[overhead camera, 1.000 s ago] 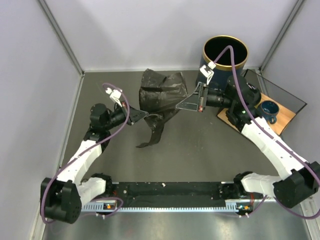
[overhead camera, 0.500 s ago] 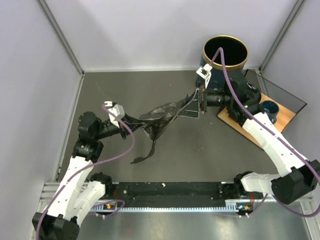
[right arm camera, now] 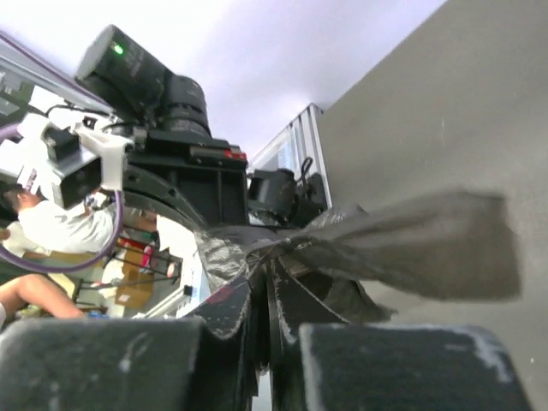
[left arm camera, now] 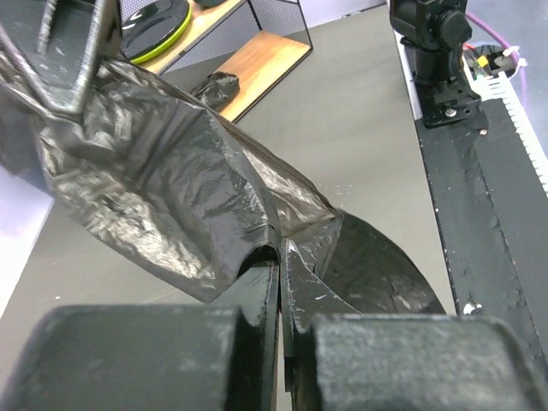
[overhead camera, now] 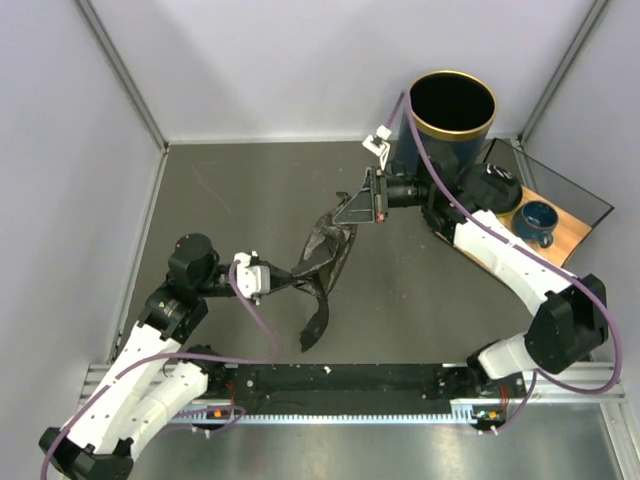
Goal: Put the trash bags into the trash bin
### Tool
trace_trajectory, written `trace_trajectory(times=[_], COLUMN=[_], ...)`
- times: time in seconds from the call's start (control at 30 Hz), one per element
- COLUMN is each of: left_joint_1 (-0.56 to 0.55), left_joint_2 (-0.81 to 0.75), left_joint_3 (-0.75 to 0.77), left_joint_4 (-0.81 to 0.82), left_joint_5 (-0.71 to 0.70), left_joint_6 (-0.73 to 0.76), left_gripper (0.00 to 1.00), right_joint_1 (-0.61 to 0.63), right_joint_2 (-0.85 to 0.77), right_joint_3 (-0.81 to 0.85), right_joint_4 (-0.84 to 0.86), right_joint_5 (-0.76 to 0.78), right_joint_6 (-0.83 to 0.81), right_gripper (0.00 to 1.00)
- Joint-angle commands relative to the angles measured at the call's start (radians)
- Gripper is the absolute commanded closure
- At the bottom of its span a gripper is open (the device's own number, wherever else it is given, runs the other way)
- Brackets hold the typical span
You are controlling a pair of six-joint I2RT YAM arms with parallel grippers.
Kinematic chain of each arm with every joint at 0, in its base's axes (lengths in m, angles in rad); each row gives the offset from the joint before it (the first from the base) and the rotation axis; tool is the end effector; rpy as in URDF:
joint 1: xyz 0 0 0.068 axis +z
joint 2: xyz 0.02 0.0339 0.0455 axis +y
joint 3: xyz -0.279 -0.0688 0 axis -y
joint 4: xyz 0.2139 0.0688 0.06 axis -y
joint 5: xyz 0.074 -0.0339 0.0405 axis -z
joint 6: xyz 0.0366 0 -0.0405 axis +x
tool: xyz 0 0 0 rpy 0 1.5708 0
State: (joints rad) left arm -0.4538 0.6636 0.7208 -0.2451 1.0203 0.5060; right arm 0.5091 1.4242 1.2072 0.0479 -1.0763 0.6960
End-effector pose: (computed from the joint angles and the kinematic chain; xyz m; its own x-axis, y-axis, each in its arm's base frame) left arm 0.0779 -0.0727 0.3401 0.3290 0.1216 -0.9365 0.9402 0.0505 0.3369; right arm 0.2385 0.1700 0.3867 -0.7468 -0.0684 -0.6615 -0.6647 0.0461 0.7457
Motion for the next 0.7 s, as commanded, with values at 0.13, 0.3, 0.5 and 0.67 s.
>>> trace_trajectory(times=[0.13,0.3,0.5,0.67], left_joint_1=[0.007,0.163,0.365,0.248], left_joint_2=[-0.062,-0.087,0.212,0.307], left_joint_3=[0.020,0.083,0.368,0.482], left_joint_4=[-0.233,-0.120,-0.097,-0.095], left_joint_5=[-0.135,-0.111,0.265,0.377], left_joint_6=[-0.031,-0.217,-0.285,-0.189], left_gripper=[0.37,0.19,0.01,0.01], right_joint_1=[0.060,0.135,0.301,0.387], right_joint_2=[-0.145,-0.231,-0.254,-0.310], right_joint_3=[0.244,0.324,0.324,0.239], right_joint_4=[-0.361,-0.790,-1.057,-1.070], right_joint_5=[-0.045,0.091,0.281,0.387], right_joint_6=[-0.591,-1.186,-1.627,-1.814], right_gripper=[1.00,1.00,1.00,1.00])
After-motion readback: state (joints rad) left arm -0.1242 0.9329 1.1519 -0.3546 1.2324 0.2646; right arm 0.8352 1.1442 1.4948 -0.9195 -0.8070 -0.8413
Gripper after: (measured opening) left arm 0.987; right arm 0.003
